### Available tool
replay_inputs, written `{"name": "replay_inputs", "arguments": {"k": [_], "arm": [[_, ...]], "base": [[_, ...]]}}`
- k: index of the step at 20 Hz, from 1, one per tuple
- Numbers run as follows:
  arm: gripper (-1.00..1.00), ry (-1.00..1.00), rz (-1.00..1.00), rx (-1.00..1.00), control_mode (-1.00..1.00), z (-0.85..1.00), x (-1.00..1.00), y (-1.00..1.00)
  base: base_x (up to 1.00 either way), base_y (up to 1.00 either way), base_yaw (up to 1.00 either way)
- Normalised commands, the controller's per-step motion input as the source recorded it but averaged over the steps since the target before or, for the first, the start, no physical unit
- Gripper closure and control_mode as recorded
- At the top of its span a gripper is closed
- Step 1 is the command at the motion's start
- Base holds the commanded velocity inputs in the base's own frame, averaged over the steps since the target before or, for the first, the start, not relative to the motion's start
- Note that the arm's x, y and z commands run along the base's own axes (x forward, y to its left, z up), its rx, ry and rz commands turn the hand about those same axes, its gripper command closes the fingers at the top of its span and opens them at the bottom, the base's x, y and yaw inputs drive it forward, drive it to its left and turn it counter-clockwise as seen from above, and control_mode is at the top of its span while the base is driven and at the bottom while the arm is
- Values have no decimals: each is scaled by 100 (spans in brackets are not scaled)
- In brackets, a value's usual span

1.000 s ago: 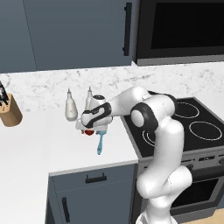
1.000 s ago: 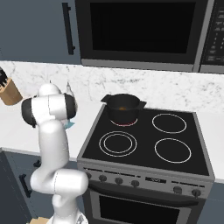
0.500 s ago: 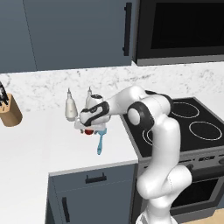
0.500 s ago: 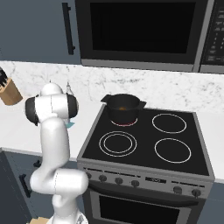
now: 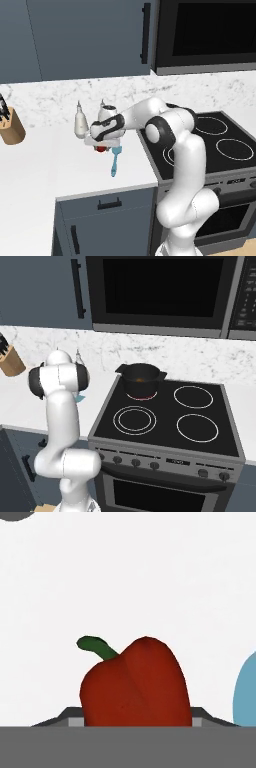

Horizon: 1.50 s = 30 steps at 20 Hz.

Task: Put the mushroom and bell pepper in the pot. Retrieve the spatula and lightly stir the vegetables in the pot.

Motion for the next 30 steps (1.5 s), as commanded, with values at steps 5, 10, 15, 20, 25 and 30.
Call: {"name": "replay_inputs", "arguments": {"k": [5, 10, 15, 20, 25, 30], "arm": [[100, -15, 0, 0, -100, 77, -41, -18], [100, -16, 0, 0, -100, 98, -56, -46], [100, -33, -4, 0, -100, 67, -28, -67], [100, -33, -12, 0, -100, 45, 1, -68], [100, -11, -15, 0, -100, 44, 5, -77], [100, 0, -13, 0, -100, 42, 12, -67]], "base": [[0, 0, 0], [0, 0, 0], [0, 0, 0], [0, 0, 0], [0, 0, 0], [0, 0, 0]]}}
